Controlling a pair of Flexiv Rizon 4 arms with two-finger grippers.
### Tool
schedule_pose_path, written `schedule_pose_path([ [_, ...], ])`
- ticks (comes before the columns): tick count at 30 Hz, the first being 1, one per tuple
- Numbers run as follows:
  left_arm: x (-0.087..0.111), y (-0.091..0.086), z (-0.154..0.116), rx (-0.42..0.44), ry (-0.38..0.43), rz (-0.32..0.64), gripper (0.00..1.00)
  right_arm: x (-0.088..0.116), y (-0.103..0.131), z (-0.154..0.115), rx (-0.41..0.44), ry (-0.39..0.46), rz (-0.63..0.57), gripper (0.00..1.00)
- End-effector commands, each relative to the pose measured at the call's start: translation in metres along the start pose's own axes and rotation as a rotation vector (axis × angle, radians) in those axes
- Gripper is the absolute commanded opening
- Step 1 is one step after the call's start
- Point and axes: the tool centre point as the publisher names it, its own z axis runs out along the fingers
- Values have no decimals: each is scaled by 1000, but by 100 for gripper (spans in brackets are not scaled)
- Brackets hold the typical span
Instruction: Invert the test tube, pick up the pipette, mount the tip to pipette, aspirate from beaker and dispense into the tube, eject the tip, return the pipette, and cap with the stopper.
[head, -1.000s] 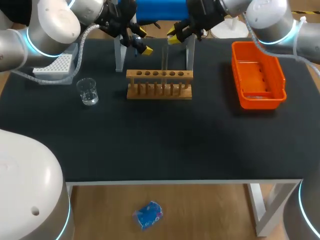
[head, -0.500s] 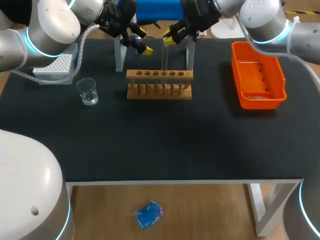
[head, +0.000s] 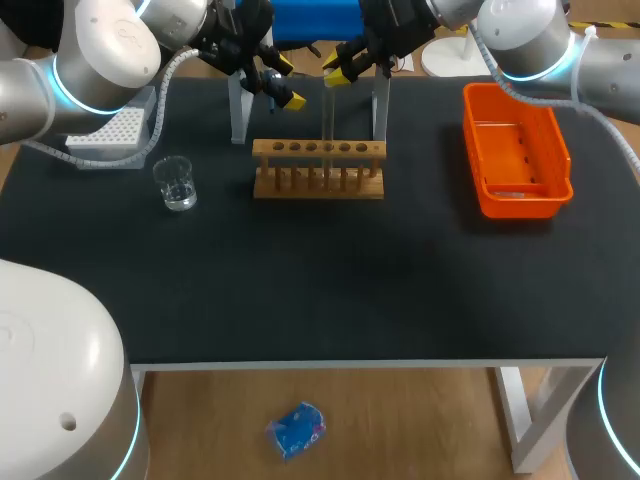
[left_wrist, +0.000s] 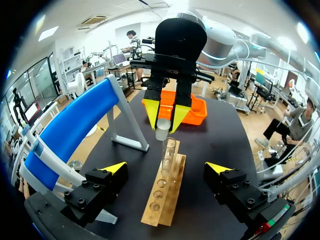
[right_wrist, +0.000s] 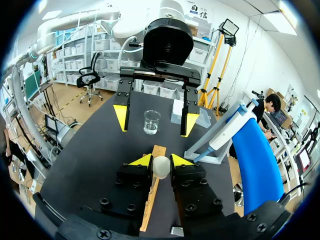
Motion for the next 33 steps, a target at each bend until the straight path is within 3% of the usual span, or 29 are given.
schedule_pose_path([
  [1, -1, -1, -1, -4, 4, -1, 100, -2, 1, 3, 4, 12, 0, 0],
  [33, -1, -1, -1, -4, 4, -1, 100, 5, -6, 3, 7, 16, 17, 0],
])
